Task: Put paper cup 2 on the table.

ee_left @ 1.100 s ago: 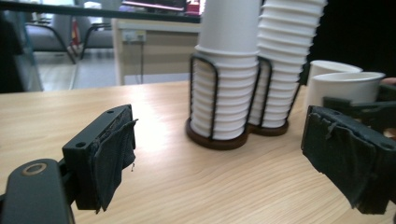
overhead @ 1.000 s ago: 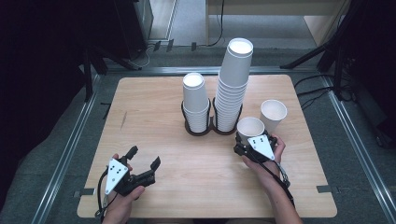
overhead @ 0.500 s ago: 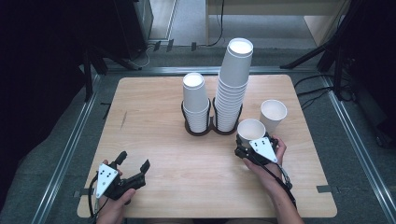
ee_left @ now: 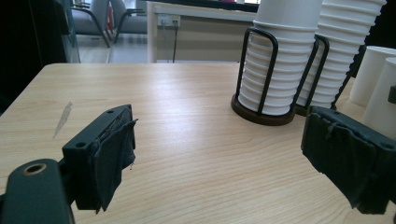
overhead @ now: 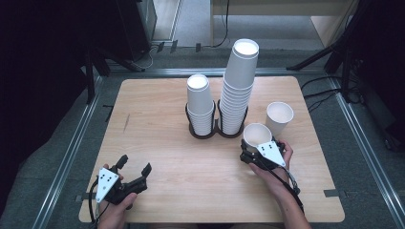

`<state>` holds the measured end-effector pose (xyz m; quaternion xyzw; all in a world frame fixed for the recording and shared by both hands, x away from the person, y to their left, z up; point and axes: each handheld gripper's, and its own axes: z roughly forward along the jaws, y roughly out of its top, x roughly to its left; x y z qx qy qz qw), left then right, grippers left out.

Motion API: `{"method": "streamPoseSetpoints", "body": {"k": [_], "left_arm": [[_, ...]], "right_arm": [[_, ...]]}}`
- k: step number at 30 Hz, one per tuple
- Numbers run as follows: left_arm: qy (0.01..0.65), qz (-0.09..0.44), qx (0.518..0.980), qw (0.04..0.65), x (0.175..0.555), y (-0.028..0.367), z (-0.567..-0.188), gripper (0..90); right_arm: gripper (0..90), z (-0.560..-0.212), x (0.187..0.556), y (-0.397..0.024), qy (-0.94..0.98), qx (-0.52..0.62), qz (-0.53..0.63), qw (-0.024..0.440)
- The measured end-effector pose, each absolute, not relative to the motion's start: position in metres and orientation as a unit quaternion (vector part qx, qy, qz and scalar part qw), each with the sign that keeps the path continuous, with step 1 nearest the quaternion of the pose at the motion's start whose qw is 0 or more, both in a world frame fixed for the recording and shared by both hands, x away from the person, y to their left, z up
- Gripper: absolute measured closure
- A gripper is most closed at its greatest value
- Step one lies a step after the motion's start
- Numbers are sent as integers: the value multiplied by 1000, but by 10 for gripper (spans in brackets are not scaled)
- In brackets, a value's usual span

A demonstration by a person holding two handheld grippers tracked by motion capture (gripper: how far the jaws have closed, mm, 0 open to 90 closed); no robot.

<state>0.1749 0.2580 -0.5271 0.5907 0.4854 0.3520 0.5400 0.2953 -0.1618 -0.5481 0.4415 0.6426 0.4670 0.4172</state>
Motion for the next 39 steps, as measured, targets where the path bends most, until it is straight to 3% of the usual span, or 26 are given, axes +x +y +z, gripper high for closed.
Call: {"method": "streamPoseSetpoints", "body": {"k": [6, 39], "left_arm": [[484, 353, 592, 539, 175, 258, -527, 100], [505, 384, 594, 495, 175, 288, -537, 100]], "right_arm": [[1, -546, 294, -163, 645, 441, 480, 399], [0, -532, 260, -195, 649, 418, 499, 393]]}}
